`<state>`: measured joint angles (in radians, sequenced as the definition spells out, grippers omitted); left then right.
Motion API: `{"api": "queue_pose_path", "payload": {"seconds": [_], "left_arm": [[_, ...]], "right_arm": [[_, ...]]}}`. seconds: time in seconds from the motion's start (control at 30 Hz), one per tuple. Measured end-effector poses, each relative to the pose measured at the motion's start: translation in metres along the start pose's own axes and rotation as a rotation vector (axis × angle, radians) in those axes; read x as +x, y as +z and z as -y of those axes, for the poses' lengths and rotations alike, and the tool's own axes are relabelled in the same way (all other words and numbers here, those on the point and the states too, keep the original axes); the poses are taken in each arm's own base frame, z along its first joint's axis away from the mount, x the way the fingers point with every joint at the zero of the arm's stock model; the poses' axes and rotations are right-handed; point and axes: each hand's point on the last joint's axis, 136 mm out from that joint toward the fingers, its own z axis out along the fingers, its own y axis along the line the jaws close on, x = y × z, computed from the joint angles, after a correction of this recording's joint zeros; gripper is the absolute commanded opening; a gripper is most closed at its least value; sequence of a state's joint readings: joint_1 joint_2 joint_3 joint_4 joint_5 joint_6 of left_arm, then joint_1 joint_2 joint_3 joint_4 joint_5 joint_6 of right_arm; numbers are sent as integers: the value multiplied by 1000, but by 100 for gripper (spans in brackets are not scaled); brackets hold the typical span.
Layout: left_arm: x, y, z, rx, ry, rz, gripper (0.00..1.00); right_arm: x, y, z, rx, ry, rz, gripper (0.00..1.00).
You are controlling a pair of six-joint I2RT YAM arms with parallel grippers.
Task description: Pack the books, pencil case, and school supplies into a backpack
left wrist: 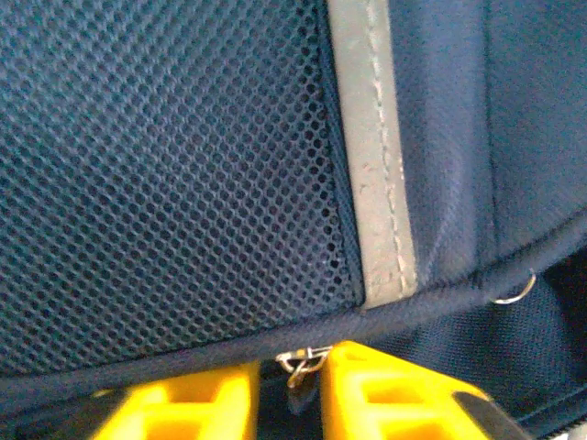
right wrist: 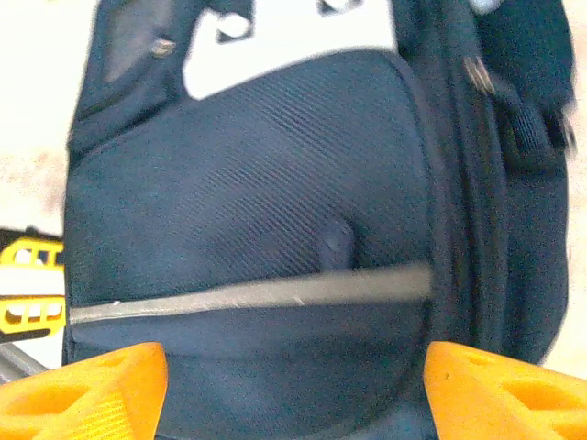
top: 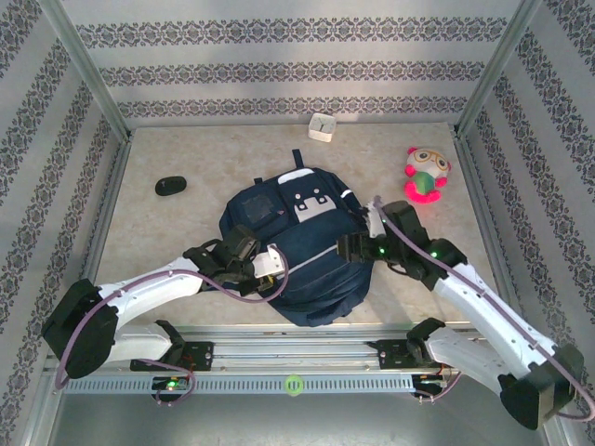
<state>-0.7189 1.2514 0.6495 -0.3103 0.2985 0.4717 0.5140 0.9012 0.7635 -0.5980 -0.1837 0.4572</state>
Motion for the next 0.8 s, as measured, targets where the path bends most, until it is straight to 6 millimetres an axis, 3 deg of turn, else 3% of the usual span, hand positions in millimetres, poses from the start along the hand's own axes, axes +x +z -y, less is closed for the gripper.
{"api": "queue_pose_path", "payload": {"seconds": [0.1, 0.2, 0.4, 0.63, 0.8], "left_arm": [[-3, 1, 4, 1, -6, 1, 2], [-5, 1, 8, 4, -23, 4, 0], [-15, -1, 16, 21, -74, 39, 0], [-20, 0, 26, 49, -125, 51, 1], [-26, 3, 28, 58, -163, 74, 2]], "right_arm": [[29, 7, 13, 12, 194, -45, 78], [47, 12, 21, 17, 329, -71, 77], [63, 25, 15, -79, 500, -64, 64], [63, 49, 10, -143, 620, -39, 36], [44, 55, 13, -151, 659, 42, 31]]}}
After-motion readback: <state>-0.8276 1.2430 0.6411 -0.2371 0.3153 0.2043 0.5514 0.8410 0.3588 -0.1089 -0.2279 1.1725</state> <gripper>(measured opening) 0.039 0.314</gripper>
